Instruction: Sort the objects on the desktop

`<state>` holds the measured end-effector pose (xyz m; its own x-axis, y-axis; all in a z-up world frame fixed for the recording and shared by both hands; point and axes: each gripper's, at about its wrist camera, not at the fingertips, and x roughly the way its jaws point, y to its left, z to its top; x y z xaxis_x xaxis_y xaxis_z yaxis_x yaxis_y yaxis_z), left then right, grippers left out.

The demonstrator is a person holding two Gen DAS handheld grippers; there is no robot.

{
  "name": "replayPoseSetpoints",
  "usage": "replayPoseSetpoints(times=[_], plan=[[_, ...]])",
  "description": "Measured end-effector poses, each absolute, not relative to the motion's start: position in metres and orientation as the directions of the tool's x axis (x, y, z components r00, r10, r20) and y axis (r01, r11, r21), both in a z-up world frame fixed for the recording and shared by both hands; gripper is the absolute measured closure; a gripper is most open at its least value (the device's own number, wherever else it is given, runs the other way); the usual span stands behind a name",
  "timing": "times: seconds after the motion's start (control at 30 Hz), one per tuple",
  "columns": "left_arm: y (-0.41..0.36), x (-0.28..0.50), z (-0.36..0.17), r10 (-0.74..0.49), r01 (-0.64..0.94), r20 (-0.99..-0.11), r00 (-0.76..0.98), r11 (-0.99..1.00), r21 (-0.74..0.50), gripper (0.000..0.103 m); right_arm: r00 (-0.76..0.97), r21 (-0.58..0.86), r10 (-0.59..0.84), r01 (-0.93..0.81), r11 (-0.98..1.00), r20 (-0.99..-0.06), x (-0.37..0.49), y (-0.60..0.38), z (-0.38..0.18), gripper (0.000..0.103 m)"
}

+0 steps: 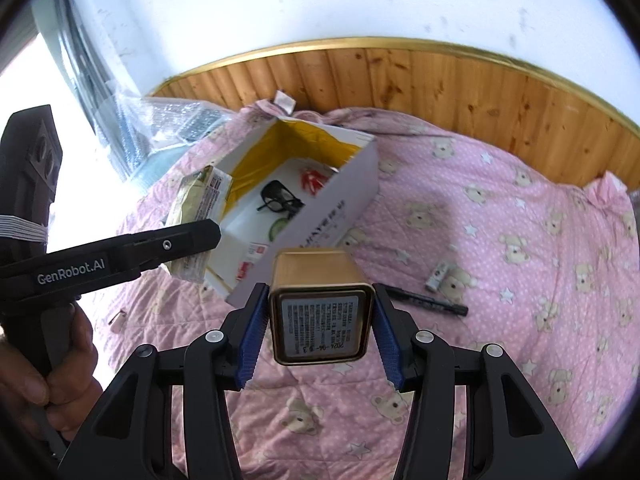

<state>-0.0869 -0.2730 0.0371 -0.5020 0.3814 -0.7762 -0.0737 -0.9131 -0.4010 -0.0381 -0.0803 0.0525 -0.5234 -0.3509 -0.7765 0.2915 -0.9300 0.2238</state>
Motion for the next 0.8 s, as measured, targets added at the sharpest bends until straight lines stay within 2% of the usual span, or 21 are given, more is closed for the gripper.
replayPoseSetpoints(times=[0.47, 0.8], plan=[[-0.342, -0.095, 0.033, 0.349, 0.055, -0.758, -0.551, -0.891, -0.451, 0.049, -0.508, 0.182, -0.389, 0.408, -0.894, -0.769, -0.059, -0.148, 0.073, 0.051], [-0.392, -0.124, 0.016, 0.316, 0.151, -0.776, -0.546, -0.873, -0.463, 0.049, -0.468, 0.180, -0.410, 0.461, -0.869, -0.783, -0.102, -0.196, 0.069, 0.051]])
